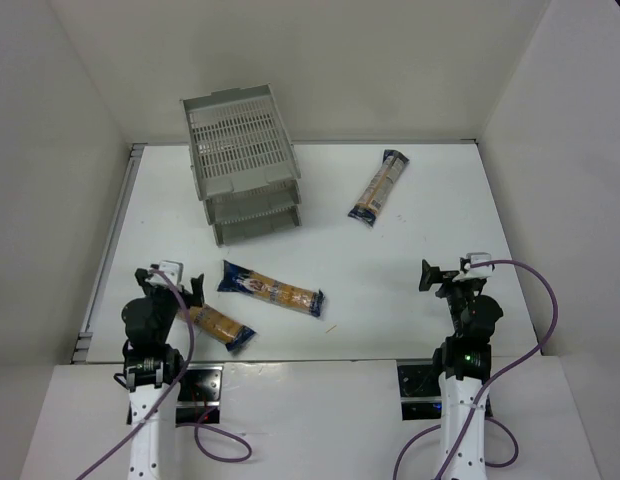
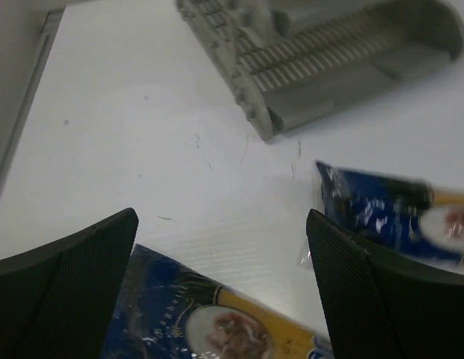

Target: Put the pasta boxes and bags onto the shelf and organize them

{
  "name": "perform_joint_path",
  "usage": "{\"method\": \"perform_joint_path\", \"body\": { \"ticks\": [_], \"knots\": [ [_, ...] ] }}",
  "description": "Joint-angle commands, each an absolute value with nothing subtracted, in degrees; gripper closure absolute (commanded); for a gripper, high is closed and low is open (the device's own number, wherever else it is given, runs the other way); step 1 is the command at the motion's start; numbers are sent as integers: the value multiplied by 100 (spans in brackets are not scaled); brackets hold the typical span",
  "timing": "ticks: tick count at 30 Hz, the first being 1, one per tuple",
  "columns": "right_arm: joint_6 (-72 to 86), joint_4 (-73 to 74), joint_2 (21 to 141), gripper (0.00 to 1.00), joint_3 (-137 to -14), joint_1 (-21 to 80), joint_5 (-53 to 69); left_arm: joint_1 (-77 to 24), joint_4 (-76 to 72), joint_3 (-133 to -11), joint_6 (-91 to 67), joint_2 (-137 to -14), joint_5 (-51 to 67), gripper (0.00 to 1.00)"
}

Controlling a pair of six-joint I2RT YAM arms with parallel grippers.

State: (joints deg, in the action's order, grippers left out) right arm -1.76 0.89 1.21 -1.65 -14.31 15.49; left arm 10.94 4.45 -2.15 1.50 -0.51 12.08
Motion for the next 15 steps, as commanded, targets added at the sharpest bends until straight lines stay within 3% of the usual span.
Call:
{"method": "perform_joint_path", "body": {
  "ticks": [1,4,6,7,8,9,10,12,13,14,15],
  "knots": [
    [-176,-35,132,0,-35,-1477,1556,1081,691,-464,2122,97,2824,0],
    [-176,-35,132,0,-35,-1477,1556,1081,1020,-554,2801,97,3873,0],
    [-176,-35,132,0,-35,-1477,1556,1081,338,-554,2796,97,3938,0],
    [-263,-35,132,0,-87,-1477,1912,1081,961,-763,3656,97,4416,0],
    [-516,-35,132,0,-157,-1477,2325,1081,1680,-939,7467,97,4682,0],
    [-1859,-35,132,0,-219,-1477,2982,1081,1966,-1001,8567,97,4249,0],
    [-2133,-35,132,0,-220,-1477,3571,1081,1969,-1002,9300,97,4245,0],
    [-2800,227,132,0,-412,-1477,4688,1081,677,-819,9624,97,3073,0],
    [-4735,1394,132,0,-587,-1477,5842,1081,50,-730,9911,97,2658,0],
    [-7461,1406,132,0,-728,-1477,5853,1081,-8,-730,9914,97,2533,0],
    [-8793,2424,132,0,-729,-1424,6019,1081,96,-825,10158,97,2453,0]
  ]
}}
